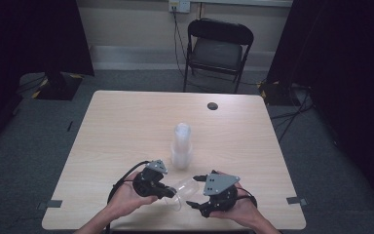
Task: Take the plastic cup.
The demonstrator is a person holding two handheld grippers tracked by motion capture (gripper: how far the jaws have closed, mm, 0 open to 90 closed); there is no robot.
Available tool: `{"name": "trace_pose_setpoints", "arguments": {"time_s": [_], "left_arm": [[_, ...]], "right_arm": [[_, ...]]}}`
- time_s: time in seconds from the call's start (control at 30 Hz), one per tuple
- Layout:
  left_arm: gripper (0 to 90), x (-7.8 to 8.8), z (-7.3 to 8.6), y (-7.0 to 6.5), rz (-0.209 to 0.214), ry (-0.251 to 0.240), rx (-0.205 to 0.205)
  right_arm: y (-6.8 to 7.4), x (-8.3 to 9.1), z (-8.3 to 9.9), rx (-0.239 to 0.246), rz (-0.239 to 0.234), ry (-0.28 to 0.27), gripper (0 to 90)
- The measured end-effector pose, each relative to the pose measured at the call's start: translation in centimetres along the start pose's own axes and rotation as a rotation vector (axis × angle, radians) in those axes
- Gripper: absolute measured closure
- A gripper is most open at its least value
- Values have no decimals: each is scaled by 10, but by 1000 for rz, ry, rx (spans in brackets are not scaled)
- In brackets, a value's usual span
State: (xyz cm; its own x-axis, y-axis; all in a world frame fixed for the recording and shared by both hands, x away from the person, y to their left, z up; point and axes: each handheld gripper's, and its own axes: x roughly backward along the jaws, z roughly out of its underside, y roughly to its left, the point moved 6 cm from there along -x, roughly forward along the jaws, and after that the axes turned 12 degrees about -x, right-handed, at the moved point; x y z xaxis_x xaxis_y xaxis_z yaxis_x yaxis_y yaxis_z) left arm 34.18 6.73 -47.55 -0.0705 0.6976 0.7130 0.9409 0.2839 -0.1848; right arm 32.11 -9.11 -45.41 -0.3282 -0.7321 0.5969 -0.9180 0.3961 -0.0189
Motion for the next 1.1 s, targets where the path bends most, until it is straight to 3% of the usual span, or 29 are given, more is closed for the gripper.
{"name": "trace_pose_setpoints", "arguments": {"time_s": [0.13,0.4,0.53,0.7,0.83,1.1], "left_arm": [[869,-2,-3,0,-2,2,15],[875,2,-11,3,70,17,45],[876,1,-13,4,73,26,56],[876,-1,-14,3,89,37,58],[874,-3,-17,5,91,33,85],[873,-6,-20,9,86,37,101]], "right_arm": [[4,-3,5,70,37,32,264],[8,-10,5,219,131,61,240],[12,-17,3,252,144,60,228],[17,-24,2,263,139,69,222],[17,-30,1,273,134,76,226],[14,-32,0,249,137,73,234]]}}
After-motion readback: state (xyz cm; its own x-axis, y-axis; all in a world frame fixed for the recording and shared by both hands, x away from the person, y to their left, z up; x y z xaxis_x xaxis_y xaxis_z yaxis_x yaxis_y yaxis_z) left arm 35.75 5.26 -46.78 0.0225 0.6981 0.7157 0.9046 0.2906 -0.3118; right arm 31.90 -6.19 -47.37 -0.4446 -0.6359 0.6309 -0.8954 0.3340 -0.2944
